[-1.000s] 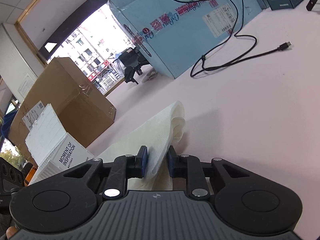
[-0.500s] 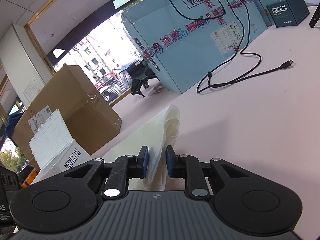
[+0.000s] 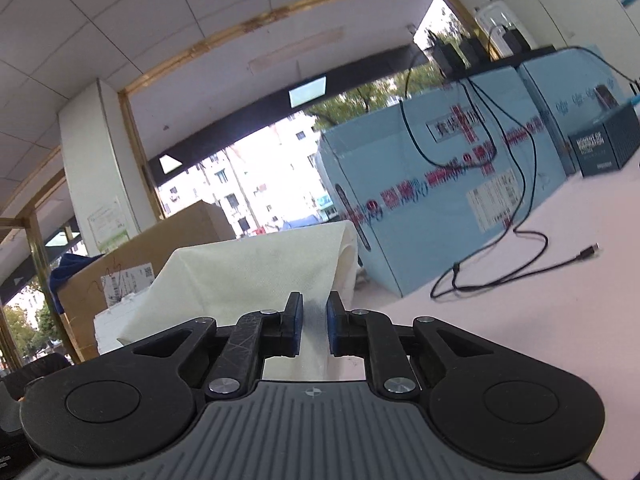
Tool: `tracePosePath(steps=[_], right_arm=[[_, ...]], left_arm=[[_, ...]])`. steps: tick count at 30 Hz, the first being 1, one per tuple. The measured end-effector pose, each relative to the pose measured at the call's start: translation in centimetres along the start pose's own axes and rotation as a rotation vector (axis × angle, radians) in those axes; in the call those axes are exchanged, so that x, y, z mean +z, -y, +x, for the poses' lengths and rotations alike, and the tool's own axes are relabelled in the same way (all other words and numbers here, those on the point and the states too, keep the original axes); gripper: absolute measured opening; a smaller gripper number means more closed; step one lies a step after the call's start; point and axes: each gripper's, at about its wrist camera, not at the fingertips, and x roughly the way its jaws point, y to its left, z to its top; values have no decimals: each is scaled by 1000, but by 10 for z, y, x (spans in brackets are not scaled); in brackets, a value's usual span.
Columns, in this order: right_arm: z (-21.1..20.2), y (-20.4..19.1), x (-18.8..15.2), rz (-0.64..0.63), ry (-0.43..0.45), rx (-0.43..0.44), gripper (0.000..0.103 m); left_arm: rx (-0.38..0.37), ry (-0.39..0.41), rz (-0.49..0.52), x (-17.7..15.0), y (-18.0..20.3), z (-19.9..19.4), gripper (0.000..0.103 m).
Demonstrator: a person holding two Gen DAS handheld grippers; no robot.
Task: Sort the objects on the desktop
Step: 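Lift the white napkin off the table with the left gripper, then carry the white napkin with the left gripper over the white box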
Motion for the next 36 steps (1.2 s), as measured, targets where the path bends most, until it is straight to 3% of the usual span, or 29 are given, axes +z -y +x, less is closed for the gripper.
tracePosePath(steps=[4, 12, 18, 23, 30, 36], right_arm=[[-4, -4, 2, -18, 27, 2, 11], [-4, -19, 9, -16, 47, 54, 11], [6, -47, 23, -17, 73, 147, 11], [28, -86, 31, -54, 75, 246, 11], [60, -156, 43, -68, 76, 417, 11], [76, -217, 62, -30, 100, 540, 11]], left_arm=[[11, -12, 28, 0, 5, 2, 21], [67, 9, -35, 9, -11, -4, 21], [110, 39, -96, 31, -37, -21, 21], [179, 63, -116, 53, -71, -40, 21], [337, 146, -116, 97, -124, -77, 21], [396, 121, -192, 132, -169, -101, 21]])
